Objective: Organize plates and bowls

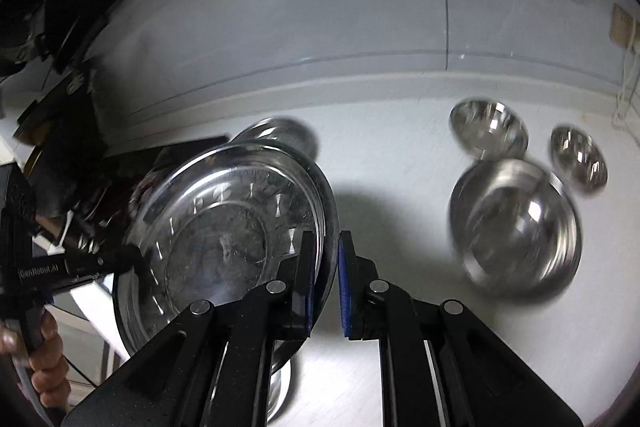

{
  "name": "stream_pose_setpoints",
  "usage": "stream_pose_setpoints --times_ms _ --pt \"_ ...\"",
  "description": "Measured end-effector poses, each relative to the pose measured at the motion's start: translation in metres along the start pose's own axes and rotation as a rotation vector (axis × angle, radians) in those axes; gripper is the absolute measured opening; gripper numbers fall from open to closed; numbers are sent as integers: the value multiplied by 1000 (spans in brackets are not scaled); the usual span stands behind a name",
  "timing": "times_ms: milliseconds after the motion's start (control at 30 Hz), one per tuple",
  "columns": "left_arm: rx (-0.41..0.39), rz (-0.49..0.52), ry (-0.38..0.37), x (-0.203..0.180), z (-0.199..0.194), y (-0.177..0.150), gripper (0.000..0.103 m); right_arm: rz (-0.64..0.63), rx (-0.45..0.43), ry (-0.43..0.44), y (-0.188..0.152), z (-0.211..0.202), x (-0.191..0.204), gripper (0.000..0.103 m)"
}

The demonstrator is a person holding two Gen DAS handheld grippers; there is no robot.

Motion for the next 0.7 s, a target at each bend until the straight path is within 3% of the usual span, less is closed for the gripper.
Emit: stream_pose_setpoints --times_ms 133,333,567,700 --pt "50 43 14 35 -13 -37 9 15 27 6 -52 0 17 10" --pt "112 37 52 75 3 -71 9 86 151 10 -114 32 21 11" --pt "148 28 68 100 19 -84 9 90 207 -22 -140 45 28 11" --pt "161 5 77 105 28 -85 9 69 209 -28 -138 43 31 11"
Point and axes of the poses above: each gripper's, at about its wrist camera, not at the fingertips, and z roughly the way its jaws point, x to its left, y to its top, the point moved 2 cm from there along z, roughly the way its jaws point, and after that the axes turned 4 degrees about -x, right-handed, at the moved point
